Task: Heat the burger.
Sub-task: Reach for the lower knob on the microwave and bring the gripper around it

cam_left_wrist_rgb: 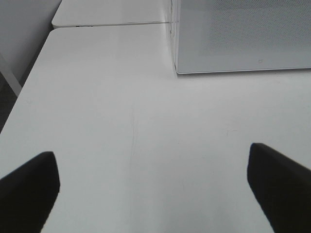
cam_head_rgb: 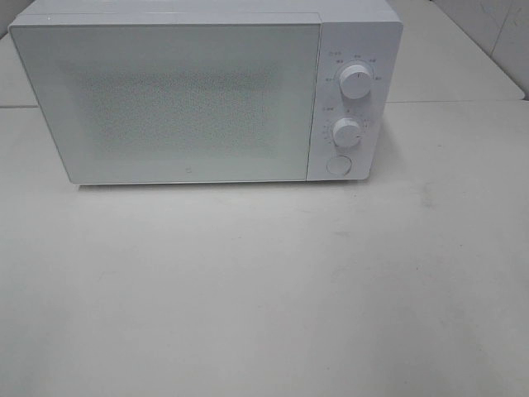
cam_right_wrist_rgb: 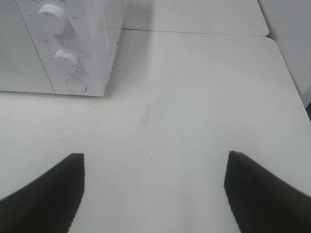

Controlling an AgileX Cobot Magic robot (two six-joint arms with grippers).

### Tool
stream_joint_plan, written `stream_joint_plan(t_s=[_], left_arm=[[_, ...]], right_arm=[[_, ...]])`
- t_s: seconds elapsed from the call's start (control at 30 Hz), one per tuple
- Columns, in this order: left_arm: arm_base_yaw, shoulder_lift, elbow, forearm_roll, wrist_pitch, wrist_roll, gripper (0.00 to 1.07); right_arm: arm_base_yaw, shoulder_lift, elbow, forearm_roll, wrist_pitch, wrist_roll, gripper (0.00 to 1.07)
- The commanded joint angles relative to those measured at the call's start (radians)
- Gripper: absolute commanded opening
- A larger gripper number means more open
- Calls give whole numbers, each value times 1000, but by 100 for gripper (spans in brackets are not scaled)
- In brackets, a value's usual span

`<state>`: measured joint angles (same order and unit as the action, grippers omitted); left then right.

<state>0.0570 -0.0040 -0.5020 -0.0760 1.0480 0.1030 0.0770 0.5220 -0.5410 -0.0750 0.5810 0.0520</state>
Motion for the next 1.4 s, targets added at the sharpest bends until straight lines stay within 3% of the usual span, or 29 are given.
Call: stream_joint_plan(t_s=[0.03,0.5,0.8,0.9,1.03,1.27,1.37,1.4], left_arm=[[2,-28,3,-6,-9,-5,103],[2,-28,3,-6,-9,-5,103],[2,-28,3,-6,-9,-5,103],[2,-28,3,-6,-9,-5,103],[2,-28,3,-6,-9,-4,103],[2,-28,3,-6,-9,-4,103],[2,-28,3,-6,-9,-4,103],[2,-28,3,-6,-9,-4,103]], right_arm=[[-8,44,-6,3,-76,7,76],[-8,341,-6,9,-415,7,76],[-8,430,-6,7,-554,7,76],[-8,456,15,6,-675,7,76],[-4,508,121,24,-954,7,76],[-4,599,216,123,-1144,-9,76],[20,636,250,142,-1267,-24,76],[68,661,269,172,-1337,-52,76]])
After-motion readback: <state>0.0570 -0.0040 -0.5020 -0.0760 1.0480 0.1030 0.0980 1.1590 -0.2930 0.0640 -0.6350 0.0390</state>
